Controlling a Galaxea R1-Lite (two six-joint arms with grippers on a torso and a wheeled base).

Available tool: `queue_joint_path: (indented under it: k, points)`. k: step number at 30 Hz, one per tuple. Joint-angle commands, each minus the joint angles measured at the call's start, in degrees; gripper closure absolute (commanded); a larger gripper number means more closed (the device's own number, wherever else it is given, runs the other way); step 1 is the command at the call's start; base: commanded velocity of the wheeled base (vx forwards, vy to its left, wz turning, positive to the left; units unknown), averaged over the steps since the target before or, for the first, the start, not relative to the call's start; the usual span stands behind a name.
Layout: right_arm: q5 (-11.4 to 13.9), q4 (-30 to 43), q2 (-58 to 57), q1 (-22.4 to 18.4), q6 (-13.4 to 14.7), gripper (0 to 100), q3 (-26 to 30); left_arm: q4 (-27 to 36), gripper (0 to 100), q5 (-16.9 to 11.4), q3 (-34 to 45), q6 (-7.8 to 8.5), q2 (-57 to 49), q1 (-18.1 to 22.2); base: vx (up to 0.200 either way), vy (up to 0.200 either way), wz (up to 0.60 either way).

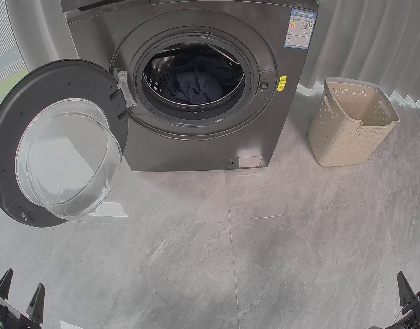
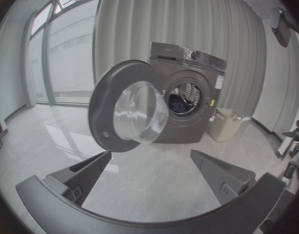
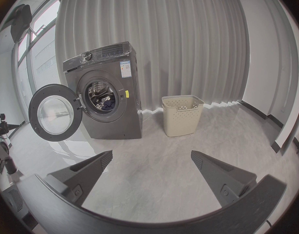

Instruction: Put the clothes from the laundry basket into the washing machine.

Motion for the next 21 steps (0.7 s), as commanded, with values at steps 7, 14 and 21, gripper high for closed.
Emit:
queue_joint_path:
  k: [7, 14, 21]
  points:
    - [2.2, 1.5, -3.0, 0.4, -4.8, 0, 1.0, 3.9, 0, 0.6, 1.0, 3.04, -4.8, 2.0, 0.0, 0.029, 0.0]
    - [2.2, 1.5, -3.1, 0.6, -3.9, 0, 1.0, 3.9, 0, 0.6, 1.0, 2.6, -4.8, 2.0, 0.0, 0.2, 0.0]
    - [1.9, 1.5, -3.0, 0.6, -3.7, 0, 1.0, 3.9, 0, 0.6, 1.0, 2.6, -4.8, 2.0, 0.0, 0.2, 0.0]
